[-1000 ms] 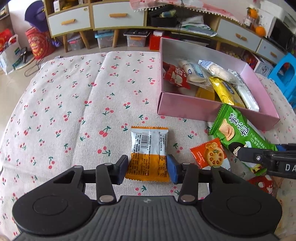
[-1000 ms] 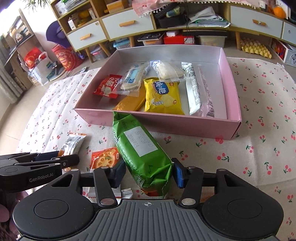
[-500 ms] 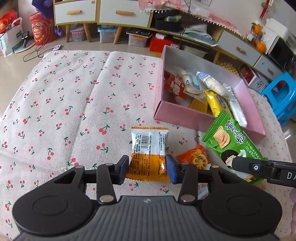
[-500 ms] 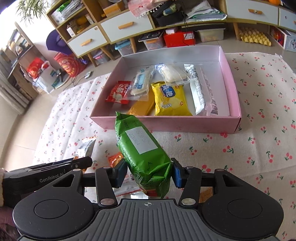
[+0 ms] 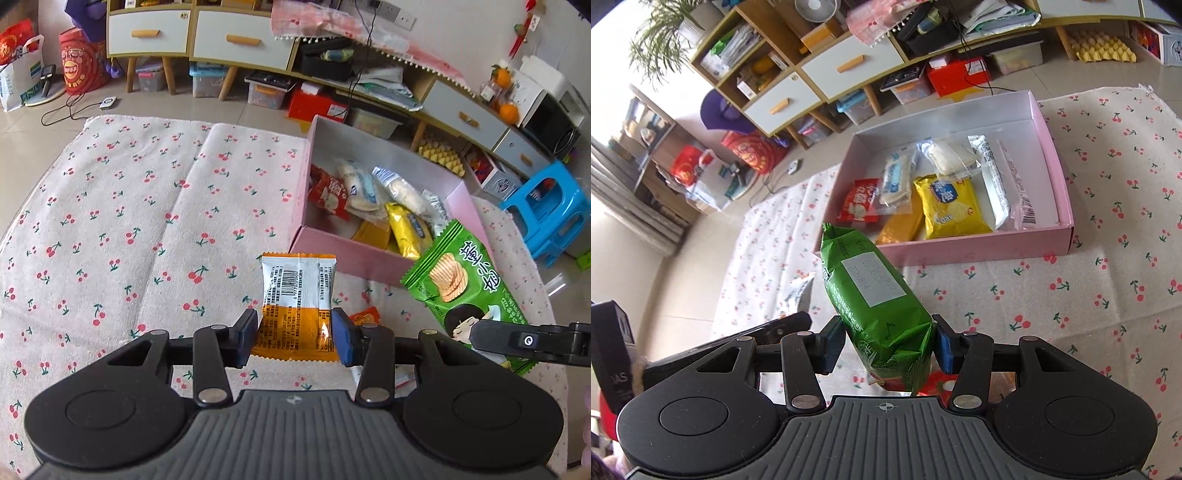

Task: Organize snacks
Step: 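Carry both packs into the pink box and open both tools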

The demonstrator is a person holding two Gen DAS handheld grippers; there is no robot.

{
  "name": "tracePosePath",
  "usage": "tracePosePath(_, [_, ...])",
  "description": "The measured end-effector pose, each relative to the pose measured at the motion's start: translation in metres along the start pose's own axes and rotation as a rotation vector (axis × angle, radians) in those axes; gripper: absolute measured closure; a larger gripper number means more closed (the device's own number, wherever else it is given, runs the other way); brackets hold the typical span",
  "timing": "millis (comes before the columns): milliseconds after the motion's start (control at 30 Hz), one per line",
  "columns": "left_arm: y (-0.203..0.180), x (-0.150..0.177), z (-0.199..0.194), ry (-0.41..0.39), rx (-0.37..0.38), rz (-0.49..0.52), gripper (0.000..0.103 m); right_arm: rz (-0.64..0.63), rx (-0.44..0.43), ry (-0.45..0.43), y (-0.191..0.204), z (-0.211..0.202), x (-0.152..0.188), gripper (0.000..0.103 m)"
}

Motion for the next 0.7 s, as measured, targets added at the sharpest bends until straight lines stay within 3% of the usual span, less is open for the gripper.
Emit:
tracePosePath(167, [-0.008,-0.004,-0.004,-0.017,0.025,-0.014,0.063,0.038,-0.020,-0.031,-0.002,-0.006,-0.010,0.054])
tracePosePath(433, [-0.027,-0.019,-0.006,-0.122,0.063,-0.010,0.063,0.126,0.014,-0.261,-0.044,-0.017,-0.049,0.054])
tracePosePath(533, [-0.035,-0.027,0.000,-0.137,0.079,-0.005,0.064,0.169,0.030,-0.286,-0.060,-0.011,-0.055,0.054])
tracePosePath(700, [-0.051,-0.043,0.017,-0.149,0.043,0.064,0.063,0.189,0.091,-0.286,-0.079,0.002,-0.070,0.054])
Point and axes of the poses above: each gripper's, at about its wrist camera, not at the fingertips, and z roughly the way its jaws point, y to its left, x to its underside, the point moved 9 cm from there along z, roughly the way its jaws point, and after that the axes turned 4 degrees about -z, right-handed, at the moved point
